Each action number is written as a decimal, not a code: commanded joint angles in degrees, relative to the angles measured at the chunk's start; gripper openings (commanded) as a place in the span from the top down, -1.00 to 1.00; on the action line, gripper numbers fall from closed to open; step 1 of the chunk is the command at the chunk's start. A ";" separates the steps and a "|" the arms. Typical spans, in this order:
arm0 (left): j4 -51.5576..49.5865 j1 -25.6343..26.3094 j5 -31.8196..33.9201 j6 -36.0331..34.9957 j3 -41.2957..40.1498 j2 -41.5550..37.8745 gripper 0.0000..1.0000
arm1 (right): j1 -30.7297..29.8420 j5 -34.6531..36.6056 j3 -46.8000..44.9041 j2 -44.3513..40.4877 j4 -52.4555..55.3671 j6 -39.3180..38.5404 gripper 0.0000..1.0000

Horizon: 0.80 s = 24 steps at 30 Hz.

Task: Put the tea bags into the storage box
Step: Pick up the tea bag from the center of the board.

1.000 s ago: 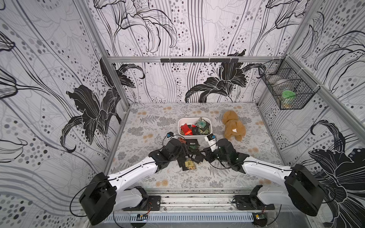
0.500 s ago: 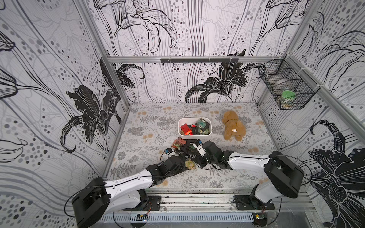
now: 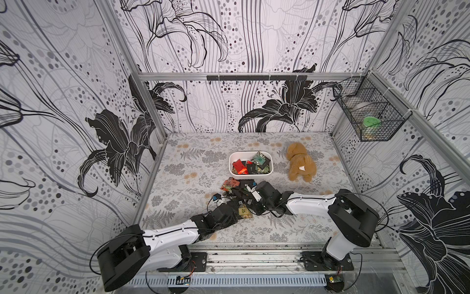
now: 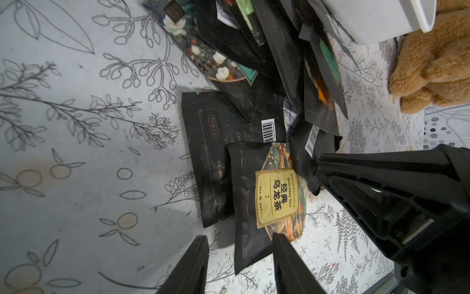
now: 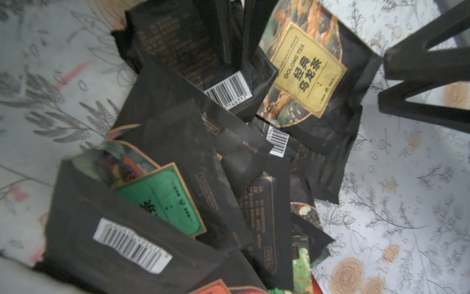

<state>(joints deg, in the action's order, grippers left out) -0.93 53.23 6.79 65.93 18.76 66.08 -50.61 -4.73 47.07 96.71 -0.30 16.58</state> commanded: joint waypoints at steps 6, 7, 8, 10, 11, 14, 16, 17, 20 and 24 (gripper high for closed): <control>5.40 0.18 0.27 1.35 -0.97 4.44 0.11 | -0.54 0.43 2.63 3.77 4.36 -1.44 0.71; 5.57 0.15 0.48 1.54 -0.99 4.66 0.13 | -0.54 0.51 2.59 3.84 4.43 -1.41 0.71; 6.01 0.17 0.48 1.80 -0.93 5.11 0.14 | -0.59 0.56 2.51 3.82 4.34 -1.43 0.72; 6.54 0.20 0.26 2.15 -0.82 5.64 0.15 | -0.64 0.80 2.43 3.92 4.45 -1.54 0.72; 6.77 0.14 -0.06 2.25 -0.75 5.94 0.15 | -0.64 0.90 2.48 3.93 4.55 -1.55 0.72; 7.23 0.17 0.01 2.55 -1.03 5.99 0.19 | -0.63 0.41 2.83 4.12 4.60 -1.53 0.71; 8.06 0.12 0.33 3.43 -1.79 5.88 0.19 | -0.76 0.21 2.85 4.24 4.51 -1.52 0.72; 9.00 0.13 0.12 3.94 -2.30 5.95 0.22 | -0.83 0.21 2.85 4.35 4.64 -1.55 0.72; 12.25 0.14 -1.45 4.72 -2.94 6.55 0.27 | -0.81 0.27 2.98 4.37 4.77 -1.62 0.72; 14.09 0.20 -0.54 6.23 -2.90 6.79 0.36 | -0.98 -0.28 2.86 4.37 4.60 -1.54 0.72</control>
<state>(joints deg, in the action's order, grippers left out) 10.72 53.23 6.20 70.65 16.88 72.47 -51.00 -4.89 49.63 99.29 0.89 15.70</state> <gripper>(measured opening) 0.325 0.141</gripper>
